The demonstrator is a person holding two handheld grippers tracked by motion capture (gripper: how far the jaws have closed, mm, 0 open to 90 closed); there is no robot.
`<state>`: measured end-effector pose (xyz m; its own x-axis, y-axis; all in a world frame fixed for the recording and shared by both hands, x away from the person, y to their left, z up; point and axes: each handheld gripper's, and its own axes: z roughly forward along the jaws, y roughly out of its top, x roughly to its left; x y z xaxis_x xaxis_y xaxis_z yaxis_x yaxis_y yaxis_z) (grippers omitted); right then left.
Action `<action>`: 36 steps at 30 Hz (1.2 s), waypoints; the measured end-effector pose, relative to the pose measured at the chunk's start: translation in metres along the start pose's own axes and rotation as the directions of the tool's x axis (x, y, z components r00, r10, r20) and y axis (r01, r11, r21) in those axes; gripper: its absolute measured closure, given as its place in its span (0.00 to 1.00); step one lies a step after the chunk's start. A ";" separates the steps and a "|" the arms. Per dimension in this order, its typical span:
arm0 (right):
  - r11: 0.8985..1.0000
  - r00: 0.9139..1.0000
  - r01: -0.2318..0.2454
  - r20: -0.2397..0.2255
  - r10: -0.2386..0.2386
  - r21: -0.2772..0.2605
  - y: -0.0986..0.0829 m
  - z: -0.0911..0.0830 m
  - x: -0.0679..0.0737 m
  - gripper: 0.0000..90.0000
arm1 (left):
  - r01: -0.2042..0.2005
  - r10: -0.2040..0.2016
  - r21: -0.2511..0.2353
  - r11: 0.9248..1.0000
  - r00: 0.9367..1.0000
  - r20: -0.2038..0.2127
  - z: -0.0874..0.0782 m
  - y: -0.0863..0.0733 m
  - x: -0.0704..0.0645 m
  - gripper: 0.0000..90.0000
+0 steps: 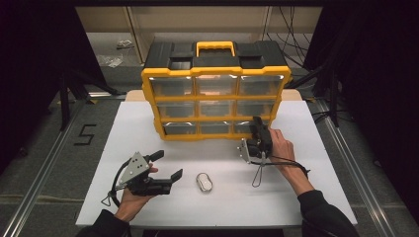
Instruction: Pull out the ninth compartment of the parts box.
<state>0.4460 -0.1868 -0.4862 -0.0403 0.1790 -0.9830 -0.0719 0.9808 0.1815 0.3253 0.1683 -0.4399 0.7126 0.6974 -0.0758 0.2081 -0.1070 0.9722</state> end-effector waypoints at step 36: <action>0.995 0.995 0.093 -0.042 -0.094 -0.027 -0.001 -0.012 -0.001 0.85 | -0.002 0.003 -0.007 1.000 1.000 0.005 -0.001 0.001 0.000 0.11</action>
<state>0.4341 -0.1887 -0.4851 -0.0748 0.0825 -0.9938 -0.1026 0.9906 0.0900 0.3249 0.1689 -0.4388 0.7163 0.6938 -0.0744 0.2016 -0.1037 0.9740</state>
